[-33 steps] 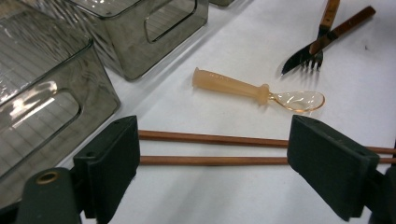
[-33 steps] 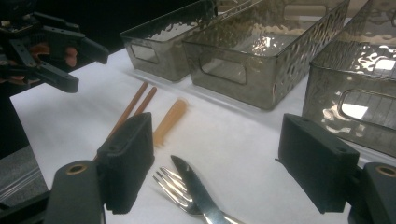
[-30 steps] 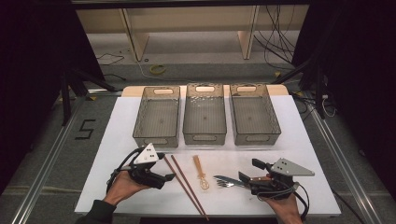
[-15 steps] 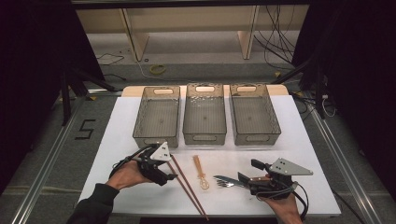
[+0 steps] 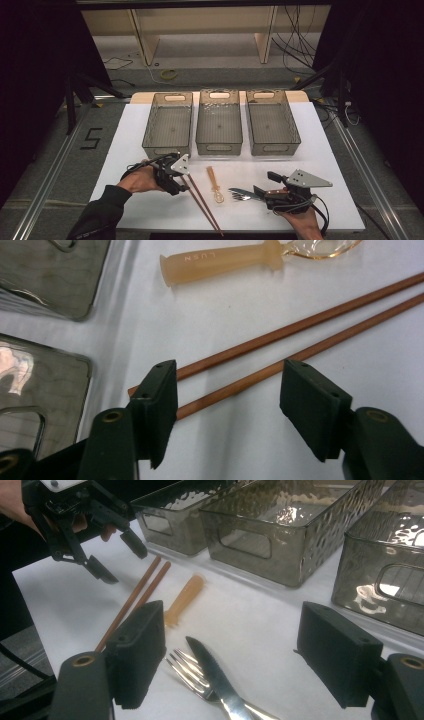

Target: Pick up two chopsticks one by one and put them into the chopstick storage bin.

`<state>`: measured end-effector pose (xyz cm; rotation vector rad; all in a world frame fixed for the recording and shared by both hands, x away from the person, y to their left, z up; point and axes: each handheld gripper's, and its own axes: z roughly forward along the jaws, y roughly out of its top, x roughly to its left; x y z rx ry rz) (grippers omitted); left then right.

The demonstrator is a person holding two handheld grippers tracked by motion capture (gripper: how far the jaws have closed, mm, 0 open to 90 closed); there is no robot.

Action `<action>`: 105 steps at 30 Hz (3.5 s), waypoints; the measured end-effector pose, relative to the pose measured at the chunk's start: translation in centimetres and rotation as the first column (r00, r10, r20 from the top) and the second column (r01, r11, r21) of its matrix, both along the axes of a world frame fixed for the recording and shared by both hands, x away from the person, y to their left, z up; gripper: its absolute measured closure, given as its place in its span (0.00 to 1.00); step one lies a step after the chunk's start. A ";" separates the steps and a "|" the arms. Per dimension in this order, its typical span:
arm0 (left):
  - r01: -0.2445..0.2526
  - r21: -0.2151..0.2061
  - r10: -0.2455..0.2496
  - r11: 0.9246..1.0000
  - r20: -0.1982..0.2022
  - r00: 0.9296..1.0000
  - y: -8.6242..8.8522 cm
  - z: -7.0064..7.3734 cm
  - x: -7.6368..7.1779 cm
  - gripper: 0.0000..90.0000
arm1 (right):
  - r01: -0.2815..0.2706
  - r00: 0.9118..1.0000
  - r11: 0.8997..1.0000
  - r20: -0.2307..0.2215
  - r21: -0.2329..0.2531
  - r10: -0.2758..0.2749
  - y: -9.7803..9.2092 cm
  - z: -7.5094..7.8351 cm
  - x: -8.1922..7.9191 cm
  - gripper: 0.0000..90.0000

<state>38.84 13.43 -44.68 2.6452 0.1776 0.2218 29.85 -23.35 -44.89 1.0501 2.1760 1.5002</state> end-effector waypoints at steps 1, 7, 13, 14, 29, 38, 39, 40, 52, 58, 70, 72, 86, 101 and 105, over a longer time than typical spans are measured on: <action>0.004 0.007 -0.004 1.000 0.000 1.000 -0.1 0.0 0.1 0.46 | 0.001 1.000 1.000 -0.001 0.001 -0.001 0.0 0.0 0.0 0.31; 0.065 0.059 -0.064 0.996 -0.010 0.998 -0.6 -0.5 0.4 0.50 | 0.001 1.000 1.000 0.000 0.001 -0.001 -0.1 0.0 0.0 0.31; 0.099 0.075 -0.098 0.992 -0.015 0.995 -0.9 -1.0 0.6 0.53 | 0.000 1.000 1.000 -0.006 -0.002 0.000 0.0 0.0 0.0 0.31; 0.108 0.088 -0.107 0.990 -0.016 0.994 -0.9 -1.1 0.7 0.53 | 0.000 1.000 1.000 -0.006 -0.002 0.000 0.0 0.0 0.0 0.31; 0.166 0.133 -0.159 0.977 -0.062 0.985 -1.5 -1.8 1.5 0.58 | -0.004 1.000 1.000 -0.012 -0.001 0.004 0.0 -0.1 0.1 0.32; 0.180 0.146 -0.165 0.973 -0.108 0.980 -1.5 -1.9 1.6 0.62 | -0.008 1.000 1.000 -0.014 0.001 0.008 0.0 -0.1 0.1 0.32; 0.184 0.152 -0.169 0.971 -0.110 0.980 -1.6 -1.9 1.5 0.64 | -0.007 1.000 1.000 -0.013 0.000 0.007 0.0 -0.1 0.1 0.32; 0.191 0.158 -0.175 0.969 -0.113 0.978 -1.6 -1.8 1.5 0.66 | -0.007 1.000 1.000 -0.016 0.002 0.007 0.0 -0.1 0.1 0.32; 0.261 0.202 -0.240 0.944 -0.120 0.963 -1.8 -1.7 1.0 0.82 | -0.010 1.000 1.000 -0.020 -0.004 0.010 0.0 -0.1 0.1 0.32; 0.279 0.204 -0.260 0.938 -0.116 0.959 -1.7 -1.7 0.6 0.89 | -0.010 1.000 1.000 -0.021 -0.007 0.010 0.1 -0.1 0.1 0.32; 0.324 0.208 -0.304 0.923 -0.120 0.945 -1.7 -1.6 0.4 0.92 | -0.010 1.000 1.000 -0.022 -0.010 0.009 0.1 -0.1 0.1 0.32; 0.321 0.205 -0.302 0.925 -0.118 0.946 -1.7 -1.7 0.3 0.93 | -0.010 1.000 1.000 -0.024 -0.009 0.010 0.0 -0.2 0.2 0.32; 0.318 0.143 -0.309 0.937 -0.080 0.948 -0.8 0.1 -0.7 0.93 | -0.007 1.000 1.000 -0.024 -0.006 0.007 0.0 -0.1 0.1 0.32; 0.097 -0.026 -0.096 0.995 0.060 0.994 0.5 3.5 0.0 0.93 | -0.003 1.000 1.000 -0.024 -0.004 0.003 0.0 -0.1 0.2 0.32; 0.012 -0.049 -0.010 0.999 0.049 0.999 0.5 4.1 0.7 0.93 | -0.007 1.000 1.000 -0.023 -0.005 0.007 0.0 -0.2 0.2 0.32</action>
